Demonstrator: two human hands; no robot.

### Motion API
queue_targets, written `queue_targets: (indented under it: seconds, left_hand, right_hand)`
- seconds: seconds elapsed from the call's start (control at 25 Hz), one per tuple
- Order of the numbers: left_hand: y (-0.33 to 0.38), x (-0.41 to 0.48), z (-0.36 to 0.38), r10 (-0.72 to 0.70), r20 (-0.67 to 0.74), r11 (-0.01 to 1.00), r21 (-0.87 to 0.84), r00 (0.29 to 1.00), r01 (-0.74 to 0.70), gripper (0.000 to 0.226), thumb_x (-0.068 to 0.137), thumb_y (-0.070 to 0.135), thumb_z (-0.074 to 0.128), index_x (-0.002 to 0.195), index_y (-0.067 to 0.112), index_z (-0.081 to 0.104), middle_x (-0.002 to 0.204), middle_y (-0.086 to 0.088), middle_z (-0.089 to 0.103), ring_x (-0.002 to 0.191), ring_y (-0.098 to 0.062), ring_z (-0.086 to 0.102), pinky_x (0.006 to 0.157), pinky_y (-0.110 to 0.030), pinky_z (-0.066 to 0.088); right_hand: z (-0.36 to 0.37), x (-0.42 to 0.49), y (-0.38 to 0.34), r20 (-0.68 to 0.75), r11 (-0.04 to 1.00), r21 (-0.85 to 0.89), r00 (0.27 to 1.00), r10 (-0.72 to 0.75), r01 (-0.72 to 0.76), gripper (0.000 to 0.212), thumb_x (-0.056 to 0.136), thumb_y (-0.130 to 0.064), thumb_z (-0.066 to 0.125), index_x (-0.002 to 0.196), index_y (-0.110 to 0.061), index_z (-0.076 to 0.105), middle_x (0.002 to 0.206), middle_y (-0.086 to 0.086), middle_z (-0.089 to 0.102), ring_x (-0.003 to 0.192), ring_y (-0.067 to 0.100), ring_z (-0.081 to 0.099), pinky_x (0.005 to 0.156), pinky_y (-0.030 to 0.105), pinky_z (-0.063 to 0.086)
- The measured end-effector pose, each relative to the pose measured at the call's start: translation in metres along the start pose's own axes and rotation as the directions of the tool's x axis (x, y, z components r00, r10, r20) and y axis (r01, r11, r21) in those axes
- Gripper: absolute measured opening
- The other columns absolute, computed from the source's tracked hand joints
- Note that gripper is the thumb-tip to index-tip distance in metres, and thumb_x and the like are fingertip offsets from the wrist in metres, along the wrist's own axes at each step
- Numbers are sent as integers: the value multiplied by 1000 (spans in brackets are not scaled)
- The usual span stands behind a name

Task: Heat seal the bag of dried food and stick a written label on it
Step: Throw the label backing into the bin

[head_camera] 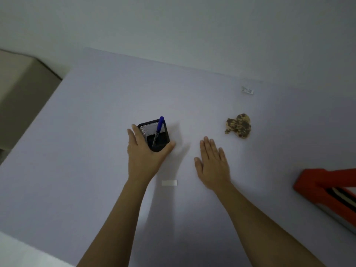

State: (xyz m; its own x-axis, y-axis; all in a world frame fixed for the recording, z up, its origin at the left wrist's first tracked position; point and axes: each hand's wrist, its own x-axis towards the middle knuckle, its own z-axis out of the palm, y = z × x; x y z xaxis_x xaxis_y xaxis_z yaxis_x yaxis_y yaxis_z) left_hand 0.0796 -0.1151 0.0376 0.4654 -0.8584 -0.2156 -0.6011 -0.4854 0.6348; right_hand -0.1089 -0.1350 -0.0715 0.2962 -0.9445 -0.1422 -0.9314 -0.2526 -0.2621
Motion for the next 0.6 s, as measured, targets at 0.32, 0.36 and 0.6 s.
queue_targets:
  seconds: [0.32,0.36,0.6]
  left_hand:
    - [14,2,29,40,-84,975,-214,996,-57,100,77,39,72,148,13,8,143,-10,31,125,-23,41,90,-24,32]
    - [21,4,32,87,-56,968,-233,995,-97,101,75,41,72,148,13,8,142,-9,32,123,-20,41,91,-23,32]
    - [84,62,69,320,214,928,-265,923,-261,101,69,52,73,147,15,19,137,-6,42,123,-18,42,101,-30,40]
  right_hand:
    - [-4,-10,0,-22,978,91,981,192,-189,71,87,-49,3,147,-11,8,157,6,7,145,20,4,116,40,6]
    - [-6,-10,1,-23,970,102,974,225,-222,70,88,-49,4,147,-10,7,157,6,6,145,20,4,116,39,6]
    - [-17,0,23,20,949,104,954,298,-299,66,93,-48,8,146,-11,-3,158,6,-3,145,20,-5,117,40,0]
